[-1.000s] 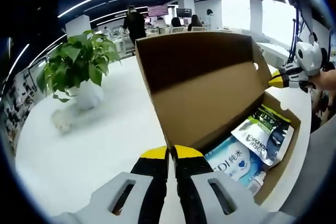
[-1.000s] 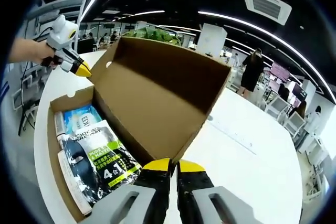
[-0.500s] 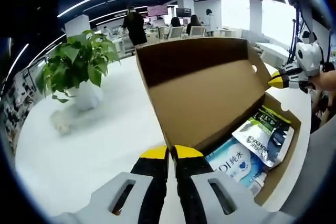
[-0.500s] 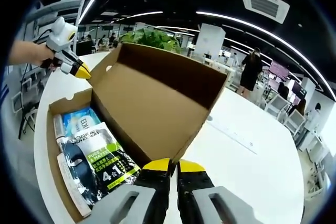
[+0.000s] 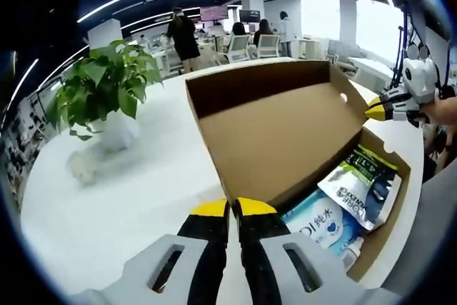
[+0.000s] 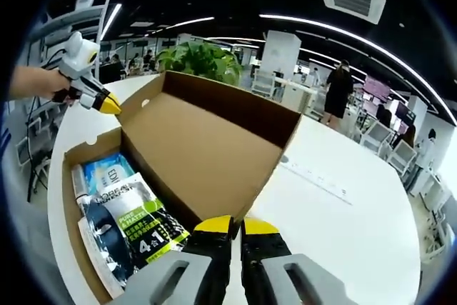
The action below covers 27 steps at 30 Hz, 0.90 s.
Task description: Operate the shoe box by opening the lid, removing the specified soft item, and placing it in the target area until the item is outside and the box remains undamaged.
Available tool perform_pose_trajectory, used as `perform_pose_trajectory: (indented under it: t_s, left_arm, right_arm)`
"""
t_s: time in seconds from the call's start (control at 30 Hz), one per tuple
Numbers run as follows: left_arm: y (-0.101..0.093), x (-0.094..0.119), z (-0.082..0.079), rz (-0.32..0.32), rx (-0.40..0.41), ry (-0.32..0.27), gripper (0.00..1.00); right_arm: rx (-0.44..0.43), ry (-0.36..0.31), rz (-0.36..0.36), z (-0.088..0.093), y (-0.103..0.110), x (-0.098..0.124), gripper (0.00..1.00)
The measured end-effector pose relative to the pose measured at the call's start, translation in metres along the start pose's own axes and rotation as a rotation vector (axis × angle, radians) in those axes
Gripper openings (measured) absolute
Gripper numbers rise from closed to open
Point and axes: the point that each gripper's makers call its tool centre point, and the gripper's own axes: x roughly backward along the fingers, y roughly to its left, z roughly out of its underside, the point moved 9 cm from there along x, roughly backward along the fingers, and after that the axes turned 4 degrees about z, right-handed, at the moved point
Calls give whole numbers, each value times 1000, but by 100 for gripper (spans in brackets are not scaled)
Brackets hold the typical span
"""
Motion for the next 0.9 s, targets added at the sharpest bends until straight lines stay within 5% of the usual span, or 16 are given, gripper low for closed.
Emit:
perform_pose_trajectory:
  t_s: [0.9]
  left_arm:
    - [5,-11,-3,-6,13,3,2]
  right_arm:
    - [-17,6,-1,0,-4,-10,0]
